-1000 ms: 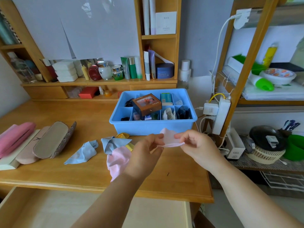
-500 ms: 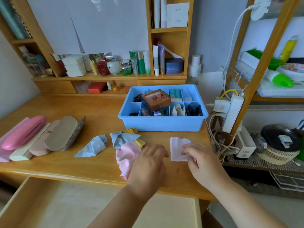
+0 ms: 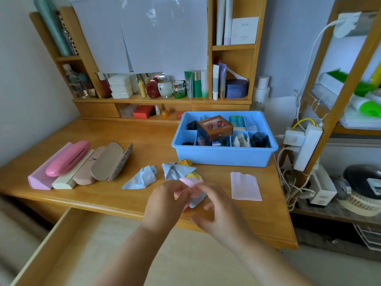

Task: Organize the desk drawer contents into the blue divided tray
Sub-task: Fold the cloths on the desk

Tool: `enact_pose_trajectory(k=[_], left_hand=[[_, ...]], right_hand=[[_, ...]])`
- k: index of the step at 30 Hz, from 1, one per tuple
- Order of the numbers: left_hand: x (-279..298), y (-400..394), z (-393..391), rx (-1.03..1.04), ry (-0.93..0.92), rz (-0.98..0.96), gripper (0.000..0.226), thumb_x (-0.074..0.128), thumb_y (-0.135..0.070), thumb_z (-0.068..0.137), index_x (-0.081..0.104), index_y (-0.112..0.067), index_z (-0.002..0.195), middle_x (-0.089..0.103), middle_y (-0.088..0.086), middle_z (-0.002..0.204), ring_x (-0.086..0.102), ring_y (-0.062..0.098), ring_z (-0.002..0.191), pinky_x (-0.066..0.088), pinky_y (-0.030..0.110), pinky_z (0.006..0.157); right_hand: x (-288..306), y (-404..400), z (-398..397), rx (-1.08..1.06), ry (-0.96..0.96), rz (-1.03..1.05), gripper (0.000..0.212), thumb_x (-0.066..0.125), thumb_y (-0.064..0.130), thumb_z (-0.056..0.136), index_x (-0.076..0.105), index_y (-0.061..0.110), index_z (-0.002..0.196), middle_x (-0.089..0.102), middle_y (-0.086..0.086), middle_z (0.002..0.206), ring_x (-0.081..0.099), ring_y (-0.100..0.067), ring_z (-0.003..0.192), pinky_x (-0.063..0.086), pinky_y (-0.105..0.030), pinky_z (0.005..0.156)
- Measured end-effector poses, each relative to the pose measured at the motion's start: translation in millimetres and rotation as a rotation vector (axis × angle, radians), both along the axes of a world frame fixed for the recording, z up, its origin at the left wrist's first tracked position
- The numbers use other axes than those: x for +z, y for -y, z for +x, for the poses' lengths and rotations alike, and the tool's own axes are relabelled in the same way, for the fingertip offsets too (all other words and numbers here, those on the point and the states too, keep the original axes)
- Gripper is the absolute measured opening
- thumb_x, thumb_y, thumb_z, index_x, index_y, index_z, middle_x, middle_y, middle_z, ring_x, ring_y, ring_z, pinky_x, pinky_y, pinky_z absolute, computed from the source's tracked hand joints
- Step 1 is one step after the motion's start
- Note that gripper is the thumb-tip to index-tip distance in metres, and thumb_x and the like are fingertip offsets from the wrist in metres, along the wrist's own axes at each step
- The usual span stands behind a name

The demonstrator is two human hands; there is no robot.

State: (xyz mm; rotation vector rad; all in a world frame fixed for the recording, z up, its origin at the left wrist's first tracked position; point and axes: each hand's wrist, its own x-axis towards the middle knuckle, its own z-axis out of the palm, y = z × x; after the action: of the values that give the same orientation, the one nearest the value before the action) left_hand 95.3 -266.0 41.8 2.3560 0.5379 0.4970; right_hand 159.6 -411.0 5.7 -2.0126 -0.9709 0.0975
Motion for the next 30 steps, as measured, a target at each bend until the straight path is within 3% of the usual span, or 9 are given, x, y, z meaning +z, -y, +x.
enact_pose_trajectory(k=[5, 9, 11, 13, 16, 18, 23, 27, 30], left_hand=[[19, 1, 2, -0.054, -0.002, -0.320, 0.028, 0.060, -0.029, 0.089, 0.067, -0.022, 0.064, 0.063, -0.010, 0.054, 0.050, -0.001, 0.048, 0.037, 0.010, 0.048], [28, -3, 3, -0.032, 0.031, -0.396, 0.033, 0.056, -0.029, 0.092, 0.062, -0.012, 0.065, 0.052, -0.010, 0.050, 0.045, 0.004, 0.047, 0.033, 0.009, 0.044], [34, 0, 3, -0.041, 0.085, -0.390, 0.024, 0.055, -0.029, 0.093, 0.062, -0.018, 0.073, 0.055, -0.016, 0.059, 0.050, 0.003, 0.056, 0.035, 0.007, 0.050], [39, 4, 2, -0.095, 0.117, -0.386, 0.011, 0.061, -0.033, 0.088, 0.060, -0.032, 0.099, 0.063, -0.019, 0.089, 0.059, -0.004, 0.085, 0.042, 0.006, 0.069], [41, 18, -2, -0.148, 0.131, -0.171, 0.051, 0.068, -0.041, 0.079, 0.043, -0.037, 0.124, 0.056, -0.020, 0.109, 0.053, -0.005, 0.105, 0.043, 0.009, 0.083], [46, 28, -4, -0.090, 0.226, -0.027, 0.047, 0.065, -0.042, 0.082, 0.043, -0.036, 0.123, 0.059, -0.019, 0.103, 0.055, -0.006, 0.101, 0.045, 0.009, 0.080], [60, 39, -3, -0.093, 0.311, 0.236, 0.039, 0.066, -0.032, 0.081, 0.052, -0.023, 0.117, 0.068, -0.010, 0.097, 0.065, 0.008, 0.089, 0.055, 0.032, 0.075], [64, 41, -2, -0.075, 0.262, 0.188, 0.023, 0.058, -0.019, 0.086, 0.062, -0.021, 0.108, 0.069, -0.008, 0.092, 0.065, 0.008, 0.086, 0.054, 0.033, 0.074], [65, 37, -3, -0.078, 0.274, 0.037, 0.017, 0.056, -0.014, 0.086, 0.070, -0.023, 0.090, 0.070, -0.014, 0.079, 0.064, 0.000, 0.078, 0.053, 0.022, 0.069]], right_hand=[[25, -7, -1, -0.141, -0.039, 0.152, 0.016, 0.062, 0.013, 0.086, 0.068, 0.024, 0.097, 0.069, 0.011, 0.090, 0.062, -0.008, 0.080, 0.052, -0.034, 0.070], [53, 0, 4, -0.142, -0.091, 0.217, 0.014, 0.063, 0.013, 0.086, 0.071, 0.024, 0.084, 0.068, 0.013, 0.076, 0.061, -0.003, 0.073, 0.048, -0.018, 0.065], [65, -1, 8, -0.163, -0.088, 0.221, 0.012, 0.063, 0.012, 0.086, 0.070, 0.021, 0.083, 0.064, 0.012, 0.085, 0.057, 0.000, 0.075, 0.044, -0.012, 0.066], [77, -2, 14, -0.209, -0.076, 0.210, 0.010, 0.064, 0.009, 0.085, 0.067, 0.018, 0.081, 0.058, 0.012, 0.093, 0.055, 0.002, 0.074, 0.040, -0.007, 0.067], [95, -2, 19, -0.210, -0.069, 0.129, 0.010, 0.063, 0.013, 0.084, 0.064, 0.020, 0.078, 0.062, 0.012, 0.085, 0.055, 0.002, 0.062, 0.037, -0.005, 0.058], [104, 0, 16, -0.182, -0.011, 0.048, 0.012, 0.063, 0.019, 0.085, 0.065, 0.023, 0.074, 0.064, 0.012, 0.072, 0.057, 0.000, 0.058, 0.038, -0.008, 0.052], [117, 5, 8, -0.169, 0.069, 0.012, 0.011, 0.063, 0.022, 0.085, 0.067, 0.022, 0.075, 0.067, 0.008, 0.070, 0.062, -0.005, 0.068, 0.052, -0.025, 0.065], [118, 12, 11, -0.166, 0.083, -0.005, 0.012, 0.067, 0.031, 0.084, 0.067, 0.028, 0.072, 0.064, 0.015, 0.064, 0.061, -0.001, 0.065, 0.047, -0.015, 0.053], [118, 18, 13, -0.134, 0.063, 0.005, 0.014, 0.070, 0.036, 0.082, 0.065, 0.031, 0.070, 0.061, 0.020, 0.061, 0.059, 0.007, 0.066, 0.042, -0.008, 0.051]])
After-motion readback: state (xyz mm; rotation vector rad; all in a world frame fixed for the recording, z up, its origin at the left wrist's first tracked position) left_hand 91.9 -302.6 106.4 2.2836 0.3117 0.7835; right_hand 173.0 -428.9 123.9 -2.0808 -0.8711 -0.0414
